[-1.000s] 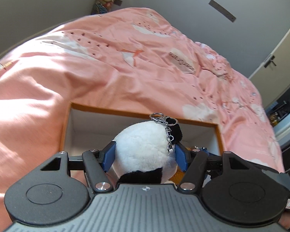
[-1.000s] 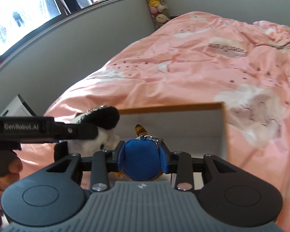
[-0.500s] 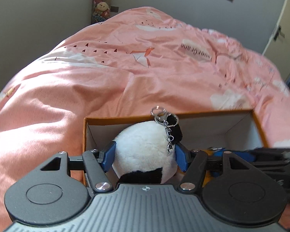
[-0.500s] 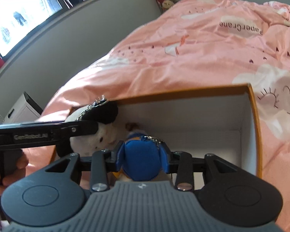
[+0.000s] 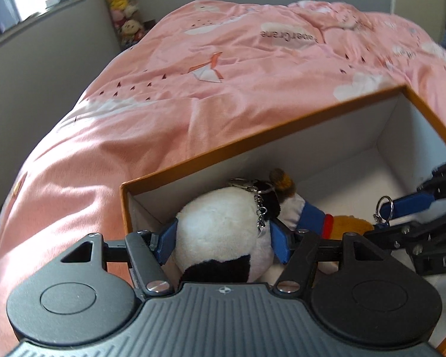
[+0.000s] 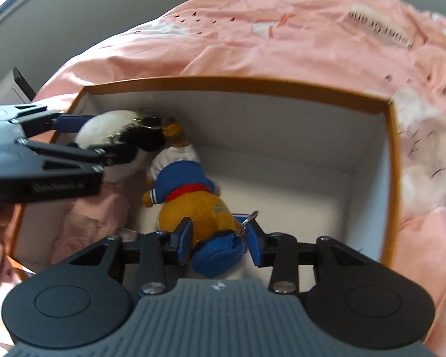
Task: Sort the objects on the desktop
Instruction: 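Lower panda keychain with left tool while right tool lowers duck keychain into box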
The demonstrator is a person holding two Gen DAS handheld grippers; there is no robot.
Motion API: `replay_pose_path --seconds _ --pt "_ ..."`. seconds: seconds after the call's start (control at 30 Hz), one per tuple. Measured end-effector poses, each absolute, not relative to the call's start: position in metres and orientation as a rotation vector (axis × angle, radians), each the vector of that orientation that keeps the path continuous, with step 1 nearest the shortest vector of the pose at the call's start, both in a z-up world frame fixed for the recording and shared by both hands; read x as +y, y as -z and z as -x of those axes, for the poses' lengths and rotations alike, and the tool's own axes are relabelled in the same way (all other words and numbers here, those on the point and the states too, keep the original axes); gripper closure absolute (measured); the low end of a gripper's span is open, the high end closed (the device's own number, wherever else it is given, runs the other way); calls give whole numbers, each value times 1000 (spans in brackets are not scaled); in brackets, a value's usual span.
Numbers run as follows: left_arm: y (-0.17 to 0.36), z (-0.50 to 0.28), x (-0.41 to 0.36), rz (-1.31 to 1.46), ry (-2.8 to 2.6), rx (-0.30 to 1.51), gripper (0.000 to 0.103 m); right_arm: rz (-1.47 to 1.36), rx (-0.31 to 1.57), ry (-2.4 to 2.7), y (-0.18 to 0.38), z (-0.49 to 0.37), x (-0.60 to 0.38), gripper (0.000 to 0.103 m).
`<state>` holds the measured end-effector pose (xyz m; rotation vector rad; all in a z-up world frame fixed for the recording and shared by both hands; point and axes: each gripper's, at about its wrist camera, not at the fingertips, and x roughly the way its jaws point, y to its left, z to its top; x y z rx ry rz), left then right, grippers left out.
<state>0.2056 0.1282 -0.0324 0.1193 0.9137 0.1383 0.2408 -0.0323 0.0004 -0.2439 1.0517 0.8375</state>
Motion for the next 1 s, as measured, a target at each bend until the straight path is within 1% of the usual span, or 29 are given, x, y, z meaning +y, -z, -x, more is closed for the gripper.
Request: replay_pose_path --seconds 0.1,0.27,0.5,0.53,0.57,0.6,0.67,0.73,0.87,1.0 --pt "36 -205 123 -161 -129 907 26 200 1079 -841 2 -246 -30 61" --pt "32 -203 132 -111 -121 898 24 193 1076 -846 3 -245 -24 61" --pt "1 -183 143 -2 -55 804 24 188 1016 -871 -20 -241 -37 61" --pt "-3 -182 145 15 -46 801 27 189 1021 -872 -23 -241 -40 61" --pt "-5 -181 147 30 -45 801 38 192 1032 -867 -25 -241 -43 60" --pt "-6 -182 149 45 -41 810 44 196 1048 -859 -25 -241 -46 60" --pt "-2 -187 154 78 -23 848 63 191 1085 -859 -24 -241 -53 58" --pt "5 -190 157 93 -39 876 67 186 1109 -875 -20 -240 -57 54" --pt "13 -188 158 122 -27 908 71 206 1104 -854 -12 -235 -56 54" --pt "19 -185 153 101 -18 926 72 205 1123 -847 -2 -237 -48 54"
